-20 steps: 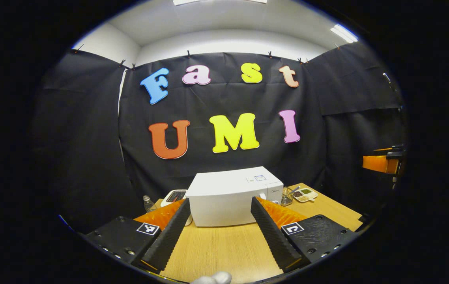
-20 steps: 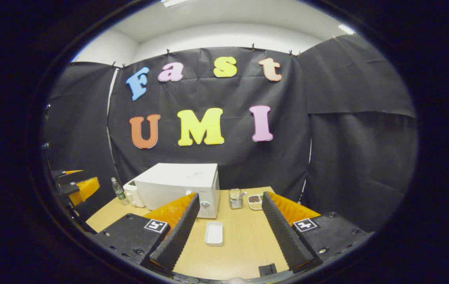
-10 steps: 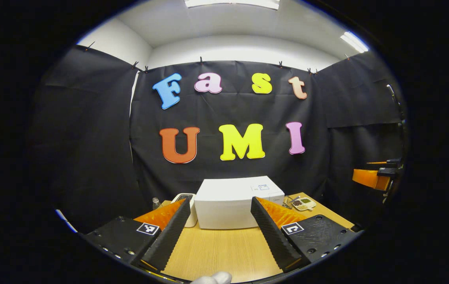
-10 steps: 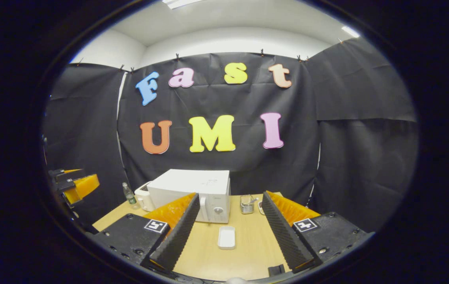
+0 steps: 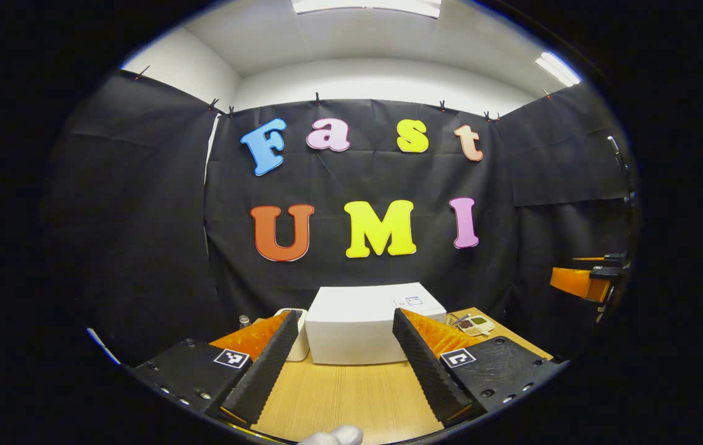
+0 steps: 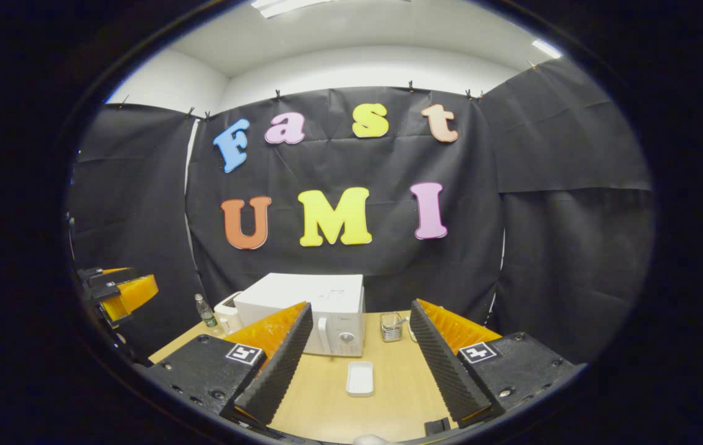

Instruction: Open the microwave oven with the left hand, put the food in, and close the microwave oven.

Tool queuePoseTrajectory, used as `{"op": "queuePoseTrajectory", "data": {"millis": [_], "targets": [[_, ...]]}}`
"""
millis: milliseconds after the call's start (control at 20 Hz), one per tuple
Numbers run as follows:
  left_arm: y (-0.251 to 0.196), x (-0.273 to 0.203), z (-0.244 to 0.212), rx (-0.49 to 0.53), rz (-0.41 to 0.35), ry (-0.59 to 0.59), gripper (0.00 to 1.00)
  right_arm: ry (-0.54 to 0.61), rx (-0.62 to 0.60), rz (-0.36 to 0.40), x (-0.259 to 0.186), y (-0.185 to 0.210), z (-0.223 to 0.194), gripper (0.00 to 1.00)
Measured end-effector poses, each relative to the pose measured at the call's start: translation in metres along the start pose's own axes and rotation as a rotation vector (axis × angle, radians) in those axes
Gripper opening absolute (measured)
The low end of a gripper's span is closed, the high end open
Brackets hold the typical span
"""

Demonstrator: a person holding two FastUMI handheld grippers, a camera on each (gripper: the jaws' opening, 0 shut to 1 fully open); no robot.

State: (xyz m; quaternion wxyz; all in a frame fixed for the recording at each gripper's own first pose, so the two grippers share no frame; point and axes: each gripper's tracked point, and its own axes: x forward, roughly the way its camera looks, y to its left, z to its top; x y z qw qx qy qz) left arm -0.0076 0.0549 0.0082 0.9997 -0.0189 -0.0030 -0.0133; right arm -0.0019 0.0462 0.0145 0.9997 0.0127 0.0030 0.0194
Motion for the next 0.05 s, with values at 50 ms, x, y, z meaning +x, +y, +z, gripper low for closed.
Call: {"op": "queuePoseTrajectory", "data": {"millis": [50], "targets": [[-0.0006,0.0012,-0.0002,-0.002,-0.001,0.002,0.88,0.002,-0.004,-0.002,0.0017,-0.0011,-0.0006,0.91]]}}
